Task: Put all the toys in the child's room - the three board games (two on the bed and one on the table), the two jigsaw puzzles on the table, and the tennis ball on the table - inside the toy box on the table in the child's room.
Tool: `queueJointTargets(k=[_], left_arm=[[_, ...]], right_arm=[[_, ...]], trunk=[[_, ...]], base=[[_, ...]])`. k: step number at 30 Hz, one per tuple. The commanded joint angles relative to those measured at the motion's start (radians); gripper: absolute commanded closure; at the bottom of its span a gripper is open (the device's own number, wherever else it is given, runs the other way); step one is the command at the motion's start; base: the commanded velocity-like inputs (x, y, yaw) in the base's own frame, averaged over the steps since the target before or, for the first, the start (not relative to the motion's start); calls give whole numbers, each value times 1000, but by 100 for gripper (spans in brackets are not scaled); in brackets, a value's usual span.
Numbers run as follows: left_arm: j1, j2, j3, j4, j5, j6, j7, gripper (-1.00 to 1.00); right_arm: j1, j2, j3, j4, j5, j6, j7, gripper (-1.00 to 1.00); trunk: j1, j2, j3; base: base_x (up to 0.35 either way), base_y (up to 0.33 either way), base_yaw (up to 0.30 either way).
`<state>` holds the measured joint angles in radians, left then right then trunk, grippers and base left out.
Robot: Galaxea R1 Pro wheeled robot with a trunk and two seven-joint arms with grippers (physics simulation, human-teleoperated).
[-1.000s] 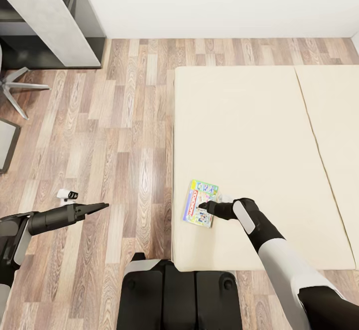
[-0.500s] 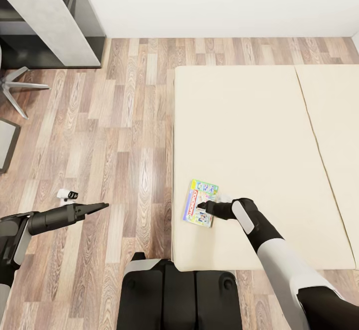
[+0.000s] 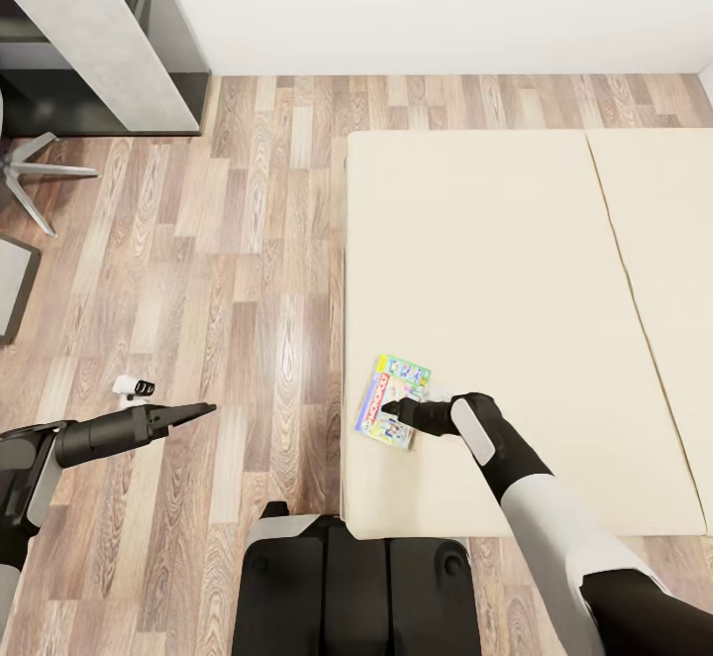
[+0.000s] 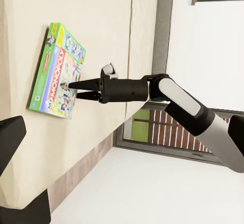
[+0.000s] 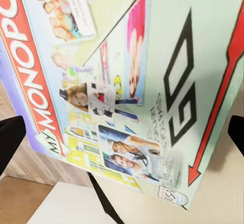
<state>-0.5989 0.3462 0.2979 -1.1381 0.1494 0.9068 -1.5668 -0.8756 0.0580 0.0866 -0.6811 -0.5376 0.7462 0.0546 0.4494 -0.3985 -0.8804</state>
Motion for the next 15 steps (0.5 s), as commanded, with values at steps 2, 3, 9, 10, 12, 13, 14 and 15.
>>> queueJointTargets(k=[2,3,9,10,12,13,14,15], left_arm=[[0,0,0,0,-1,11,-4,-100],[0,0,0,0,-1,11,-4,-100],[0,0,0,0,-1,11,-4,-100],[0,0,0,0,-1,11,-4,-100],[0,0,0,0,-1,11,-4,-100],[0,0,1,0,-1,11,-4,-100],[0,0,1,0,-1,11,-4,-100],[0,0,1,0,-1,11,-4,-100]], right_arm=[[0,2,-1,-1,7,4,5,-100],[0,2,-1,-1,7,4,5,-100],[-1,12,0,-1,7,-9,6,-100],[-1,16,1,-1,7,-14,6,-100],[-2,24,1,-1,7,-20,7,-100],[-2,27,1,-1,7,-22,7,-100],[-2,28,1,-1,7,-22,7,-100],[-2,31,1,-1,7,-23,7,-100]], trunk=[[1,-2,-1],[1,-2,-1],[1,-2,-1],[1,-2,-1],[1,-2,-1],[1,-2,-1],[1,-2,-1],[1,-2,-1]], base=[[0,0,0],[0,0,0],[0,0,0],[0,0,0],[0,0,0],[0,0,0],[0,0,0],[0,0,0]])
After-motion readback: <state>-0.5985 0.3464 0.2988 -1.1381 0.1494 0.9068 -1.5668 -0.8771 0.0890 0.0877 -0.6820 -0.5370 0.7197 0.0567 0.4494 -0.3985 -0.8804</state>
